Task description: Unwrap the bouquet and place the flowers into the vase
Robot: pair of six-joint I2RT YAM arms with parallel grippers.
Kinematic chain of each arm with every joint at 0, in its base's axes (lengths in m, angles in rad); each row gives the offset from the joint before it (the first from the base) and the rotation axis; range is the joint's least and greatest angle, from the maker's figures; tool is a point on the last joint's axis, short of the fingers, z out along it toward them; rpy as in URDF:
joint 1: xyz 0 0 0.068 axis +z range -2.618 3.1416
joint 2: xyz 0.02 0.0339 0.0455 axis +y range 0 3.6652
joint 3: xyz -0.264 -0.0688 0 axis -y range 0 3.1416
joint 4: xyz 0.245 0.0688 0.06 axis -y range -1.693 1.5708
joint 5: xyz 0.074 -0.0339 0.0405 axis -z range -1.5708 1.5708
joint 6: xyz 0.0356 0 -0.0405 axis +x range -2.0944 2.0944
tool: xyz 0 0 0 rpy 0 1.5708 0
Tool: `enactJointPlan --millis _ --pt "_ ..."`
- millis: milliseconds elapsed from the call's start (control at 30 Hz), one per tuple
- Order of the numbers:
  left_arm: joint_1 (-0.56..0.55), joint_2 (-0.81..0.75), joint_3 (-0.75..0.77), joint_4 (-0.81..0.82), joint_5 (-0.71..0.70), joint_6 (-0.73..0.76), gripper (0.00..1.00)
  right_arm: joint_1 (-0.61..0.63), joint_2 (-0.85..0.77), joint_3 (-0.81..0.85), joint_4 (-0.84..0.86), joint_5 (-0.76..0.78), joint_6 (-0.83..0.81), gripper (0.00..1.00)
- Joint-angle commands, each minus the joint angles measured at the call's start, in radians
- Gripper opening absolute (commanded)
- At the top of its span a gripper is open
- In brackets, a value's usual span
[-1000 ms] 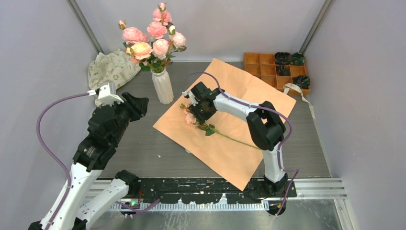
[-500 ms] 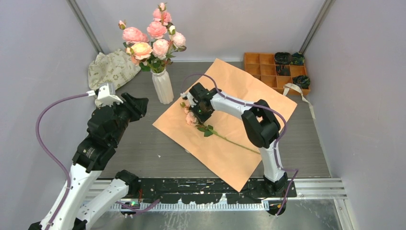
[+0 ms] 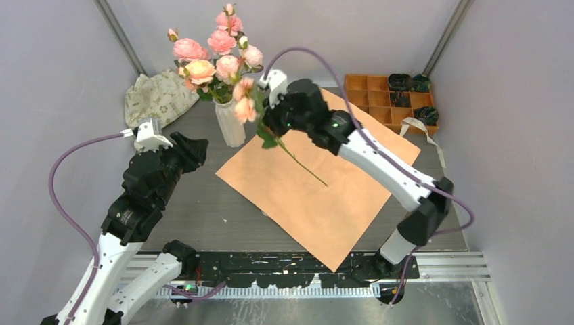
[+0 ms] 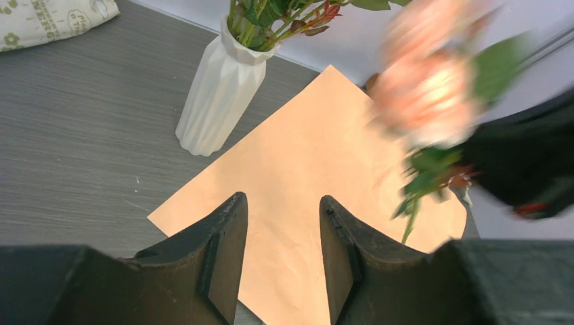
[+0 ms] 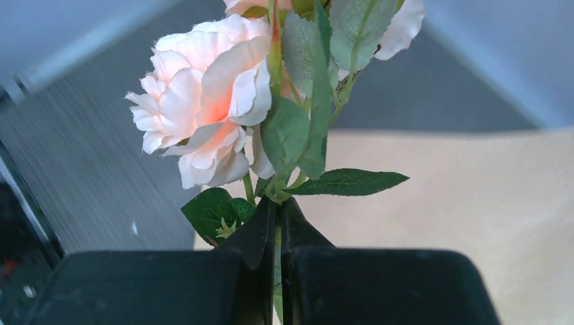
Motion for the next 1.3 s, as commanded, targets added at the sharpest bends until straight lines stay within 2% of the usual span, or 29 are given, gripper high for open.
enactJointPlan --millis 0,167,267,500,633,900,1100,1267 --pt "-0.003 -0.013 0.014 0.016 -0.016 -0.003 0.44 -0.004 -0.151 0.041 0.354 -0.049 0.059 0.01" --pt "-0.003 -0.014 0.013 0.015 -0.019 -0.003 0.44 -0.002 -0.211 -0.043 0.771 -0.126 0.124 0.01" --pt "-0.003 -0.011 0.011 0.016 -0.024 0.001 0.44 -0.002 -0.197 -0.062 1.003 -0.119 0.156 0.01" --pt "-0.003 -0.005 0.023 0.015 -0.047 0.023 0.44 -0.002 -0.08 -0.003 1.321 -0.053 0.23 0.01" --pt "-0.002 0.005 0.025 0.014 -0.066 0.037 0.44 -0.003 0.02 0.094 1.385 -0.044 0.242 0.01" --pt "-0.003 0.014 0.025 0.021 -0.093 0.064 0.44 -0.003 0.139 0.247 1.394 -0.043 0.238 0.01" --pt "-0.003 0.014 0.017 0.027 -0.098 0.069 0.44 -0.003 0.178 0.285 1.358 -0.039 0.232 0.01" --pt "-0.003 0.015 0.014 0.029 -0.093 0.065 0.44 -0.004 0.172 0.25 1.338 -0.024 0.236 0.01"
